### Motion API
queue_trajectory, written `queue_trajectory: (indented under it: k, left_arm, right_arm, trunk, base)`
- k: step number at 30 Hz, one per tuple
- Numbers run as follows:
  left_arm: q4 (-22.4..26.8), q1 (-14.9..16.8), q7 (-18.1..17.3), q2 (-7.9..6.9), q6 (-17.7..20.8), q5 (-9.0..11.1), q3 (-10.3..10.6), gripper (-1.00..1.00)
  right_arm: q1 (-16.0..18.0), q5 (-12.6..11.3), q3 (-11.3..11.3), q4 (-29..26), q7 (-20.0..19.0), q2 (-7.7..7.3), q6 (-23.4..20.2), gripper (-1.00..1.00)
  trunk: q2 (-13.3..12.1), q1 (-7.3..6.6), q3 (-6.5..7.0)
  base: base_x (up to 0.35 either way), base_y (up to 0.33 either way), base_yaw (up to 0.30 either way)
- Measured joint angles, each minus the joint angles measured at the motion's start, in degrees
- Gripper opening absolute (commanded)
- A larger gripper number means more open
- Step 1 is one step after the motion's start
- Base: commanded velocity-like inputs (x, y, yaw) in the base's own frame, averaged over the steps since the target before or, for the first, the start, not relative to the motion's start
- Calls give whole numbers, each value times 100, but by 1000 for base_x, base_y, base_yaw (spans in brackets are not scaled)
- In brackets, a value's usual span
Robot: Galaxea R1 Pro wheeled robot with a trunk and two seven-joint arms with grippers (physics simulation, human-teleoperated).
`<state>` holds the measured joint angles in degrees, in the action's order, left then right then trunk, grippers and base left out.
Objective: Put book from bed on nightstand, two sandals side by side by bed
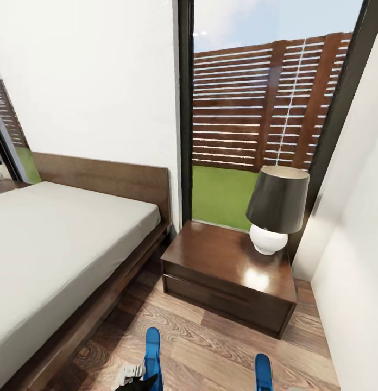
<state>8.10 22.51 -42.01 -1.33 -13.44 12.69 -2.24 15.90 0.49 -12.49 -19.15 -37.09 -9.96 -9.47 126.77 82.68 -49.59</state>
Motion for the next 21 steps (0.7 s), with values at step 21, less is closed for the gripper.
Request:
queue_trajectory:
  k: [21]
  left_arm:
    - [0, 1, 0, 0, 3, -1, 1, -100]
  right_arm:
    - [-1, 0, 3, 0, 0, 0, 0, -100]
  trunk:
    - [0, 0, 0]
  base:
    - [0, 0, 291]
